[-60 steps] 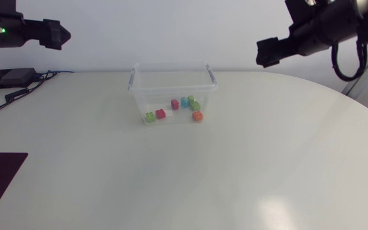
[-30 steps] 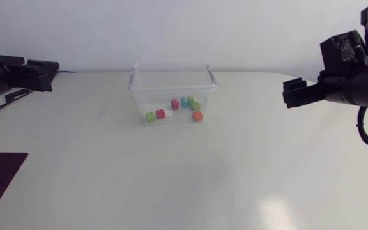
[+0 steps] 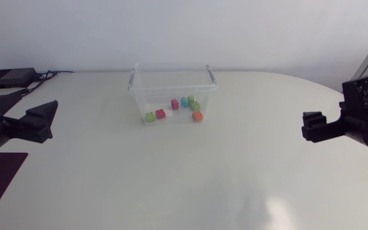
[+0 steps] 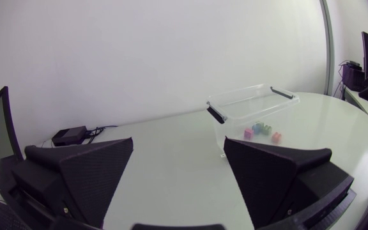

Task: Place the duplo bricks in the container

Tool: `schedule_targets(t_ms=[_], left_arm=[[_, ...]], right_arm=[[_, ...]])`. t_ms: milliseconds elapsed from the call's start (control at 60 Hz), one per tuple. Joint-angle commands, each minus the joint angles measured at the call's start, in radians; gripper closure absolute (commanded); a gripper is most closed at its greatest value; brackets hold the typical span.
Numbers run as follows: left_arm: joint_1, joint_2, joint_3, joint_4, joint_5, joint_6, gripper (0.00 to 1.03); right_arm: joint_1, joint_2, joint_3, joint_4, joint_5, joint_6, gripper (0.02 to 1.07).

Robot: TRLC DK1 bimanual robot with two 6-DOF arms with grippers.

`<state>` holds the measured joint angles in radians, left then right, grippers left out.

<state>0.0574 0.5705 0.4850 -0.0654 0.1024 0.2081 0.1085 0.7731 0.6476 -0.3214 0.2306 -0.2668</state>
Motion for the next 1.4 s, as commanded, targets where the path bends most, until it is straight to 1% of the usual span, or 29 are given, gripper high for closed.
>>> schedule_targets(t_ms=[0,83,367,533,633,833,1383], left_arm=[[0.010,-0.054,-0.051,0.009,-0.004,0.033,0.04],[0.032,-0.107,-0.094,0.015,-0.003,0.050,0.04],[0.036,-0.259,-0.223,0.006,-0.003,0.066,0.04],[0.036,-0.285,-0.264,-0.002,-0.001,0.066,0.04],[0.035,-0.317,-0.287,-0.007,0.005,0.066,0.04],[0.038,-0.408,-0.322,-0.051,0.008,0.065,0.04],[-0.017,-0.505,-0.418,0.017,-0.057,-0.095,0.04]], right_arm=[[-0.015,-0.040,-0.052,0.030,-0.010,-0.028,0.07],[-0.023,-0.080,-0.097,0.061,-0.034,-0.040,0.07],[-0.041,-0.109,-0.207,0.166,-0.060,-0.103,0.07],[-0.076,-0.129,-0.256,0.193,-0.117,-0.104,0.07],[-0.084,-0.159,-0.293,0.212,-0.126,-0.112,0.07],[-0.121,-0.273,-0.355,0.217,-0.168,-0.126,0.07],[-0.114,-0.567,-0.526,0.278,-0.205,0.104,0.07]])
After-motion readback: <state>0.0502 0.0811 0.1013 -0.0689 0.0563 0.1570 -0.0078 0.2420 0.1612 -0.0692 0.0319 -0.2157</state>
